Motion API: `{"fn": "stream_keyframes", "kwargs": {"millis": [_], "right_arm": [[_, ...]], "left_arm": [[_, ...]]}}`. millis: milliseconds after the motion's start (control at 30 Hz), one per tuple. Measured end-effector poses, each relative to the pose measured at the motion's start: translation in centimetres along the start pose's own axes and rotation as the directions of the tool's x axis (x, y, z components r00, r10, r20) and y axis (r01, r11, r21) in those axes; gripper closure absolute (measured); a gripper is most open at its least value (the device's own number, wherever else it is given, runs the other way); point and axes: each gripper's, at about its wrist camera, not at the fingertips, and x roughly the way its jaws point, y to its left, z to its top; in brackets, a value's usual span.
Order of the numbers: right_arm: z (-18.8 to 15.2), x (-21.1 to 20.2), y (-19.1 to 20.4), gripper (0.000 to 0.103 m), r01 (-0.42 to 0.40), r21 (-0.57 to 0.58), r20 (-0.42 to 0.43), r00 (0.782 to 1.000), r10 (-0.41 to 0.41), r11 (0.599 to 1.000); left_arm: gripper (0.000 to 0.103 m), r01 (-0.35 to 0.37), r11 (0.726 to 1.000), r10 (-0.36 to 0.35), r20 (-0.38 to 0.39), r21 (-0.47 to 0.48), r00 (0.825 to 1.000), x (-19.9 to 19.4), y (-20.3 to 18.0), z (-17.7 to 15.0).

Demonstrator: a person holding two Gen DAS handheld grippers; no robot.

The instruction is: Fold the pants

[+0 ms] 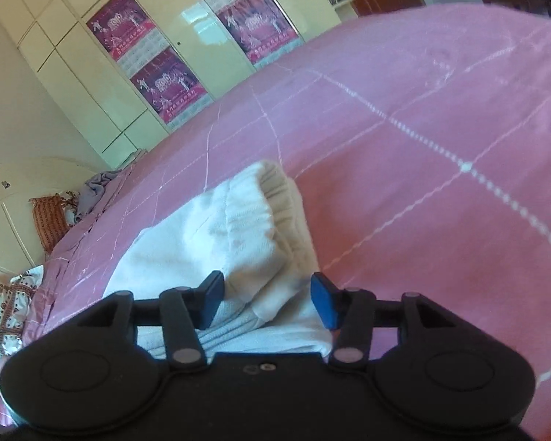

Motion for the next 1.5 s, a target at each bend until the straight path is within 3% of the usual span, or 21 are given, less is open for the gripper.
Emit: {"fn": "stream_keyframes", "kwargs": {"millis": [33, 133, 233, 300, 333, 367, 400, 500, 633, 733, 767, 800, 900, 967, 1033, 1100, 1133, 1200, 1300, 1400, 1500], "right_arm": [[0.3, -0.7, 0.3, 0.073, 0.029, -0.051, 0.037, 0.999, -0.027, 0.998], [1.9, -0.7, 1.9, 0.086, 0.027, -0.189, 0.094, 0.996, -0.01, 0.982], [3.8, 1.7, 4.9, 0.087, 0.013, -0.328, 0.108, 0.994, 0.024, 0.945], [4.2, 3.9, 6.2, 0.086, 0.022, -0.397, 0.083, 0.997, 0.012, 0.918], [3.9, 5.4, 6.3, 0.087, 0.033, -0.429, 0.044, 0.999, -0.015, 0.903], [3.4, 7.4, 6.0, 0.088, 0.057, -0.453, -0.017, 0.997, -0.073, 0.889], [2.8, 9.2, 5.2, 0.088, 0.076, -0.454, -0.091, 0.987, -0.131, 0.888], [3.7, 8.6, 4.5, 0.085, 0.049, -0.433, -0.105, 0.989, -0.105, 0.9], [6.8, 7.7, 7.0, 0.085, 0.001, -0.415, -0.01, 1.0, -0.006, 0.91], [7.8, 10.6, 9.3, 0.086, -0.025, -0.455, -0.043, 0.999, 0.006, 0.89], [7.5, 12.6, 9.6, 0.087, -0.013, -0.475, -0.102, 0.994, -0.041, 0.88], [6.9, 14.6, 9.6, 0.087, -0.002, -0.492, -0.178, 0.979, -0.099, 0.871], [6.2, 15.4, 10.0, 0.087, 0.013, -0.539, -0.19, 0.972, -0.136, 0.842], [6.6, 12.7, 10.4, 0.082, -0.013, -0.524, -0.148, 0.986, -0.076, 0.852], [6.2, 9.7, 10.0, 0.078, -0.029, -0.511, -0.094, 0.995, -0.022, 0.859], [4.9, 8.8, 9.2, 0.079, -0.054, -0.498, -0.12, 0.993, -0.008, 0.866], [3.9, 9.9, 9.0, 0.08, -0.045, -0.52, -0.176, 0.983, -0.055, 0.853], [2.2, 10.1, 9.3, 0.08, -0.011, -0.593, -0.142, 0.986, -0.091, 0.805], [3.2, 7.2, 10.9, 0.08, -0.039, -0.528, -0.143, 0.989, -0.043, 0.849], [2.7, 4.1, 11.4, 0.074, -0.005, -0.543, -0.067, 0.997, -0.037, 0.84], [0.5, 4.5, 10.2, 0.065, 0.019, -0.573, -0.123, 0.986, -0.109, 0.819]], "left_arm": [[0.073, 0.004, 1.0, -0.004, 0.012, 0.004, 1.0, 0.1, -0.4, 0.8], [0.074, 0.075, 0.995, -0.079, 0.047, 0.067, 0.996, 2.6, -3.5, 4.2], [0.073, 0.125, 0.988, -0.128, 0.036, 0.087, 0.991, 6.7, -6.8, 7.1], [0.056, 0.125, 0.987, -0.123, -0.019, 0.099, 0.992, 9.9, -8.1, 7.5], [0.033, 0.147, 0.984, -0.135, -0.118, 0.1, 0.984, 12.0, -8.5, 7.1], [0.03, 0.168, 0.979, -0.141, -0.201, 0.12, 0.969, 13.6, -8.8, 6.4], [0.03, 0.161, 0.971, -0.127, -0.19, 0.179, 0.974, 13.4, -9.3, 6.3], [0.031, 0.178, 0.965, -0.152, -0.138, 0.193, 0.979, 12.1, -9.3, 8.3], [0.033, 0.204, 0.967, -0.195, -0.071, 0.156, 0.978, 13.5, -10.3, 11.7], [0.033, 0.21, 0.968, -0.173, -0.238, 0.137, 0.956, 18.4, -11.5, 11.4], [0.031, 0.19, 0.971, -0.14, -0.299, 0.147, 0.944, 20.2, -11.7, 10.3], [0.028, 0.189, 0.966, -0.134, -0.283, 0.178, 0.95, 20.6, -11.9, 9.7], [0.027, 0.153, 0.961, -0.095, -0.245, 0.229, 0.965, 18.3, -12.6, 10.5], [0.027, 0.144, 0.956, -0.1, -0.177, 0.257, 0.979, 15.1, -12.4, 10.2], [0.027, 0.127, 0.953, -0.079, -0.179, 0.274, 0.981, 14.0, -11.9, 9.0], [0.023, 0.101, 0.941, -0.037, -0.197, 0.324, 0.98, 14.2, -11.6, 6.6], [0.022, 0.091, 0.942, -0.033, -0.179, 0.323, 0.983, 13.9, -11.5, 6.2], [0.022, 0.061, 0.946, -0.002, -0.181, 0.32, 0.983, 12.5, -11.6, 6.6], [0.022, 0.018, 0.943, 0.027, -0.13, 0.333, 0.991, 9.5, -11.6, 6.6], [0.022, 0.012, 0.941, 0.029, -0.117, 0.337, 0.993, 6.9, -11.2, 5.7], [0.022, 0.016, 0.948, 0.034, -0.151, 0.319, 0.988, 6.7, -10.5, 4.3]]}}
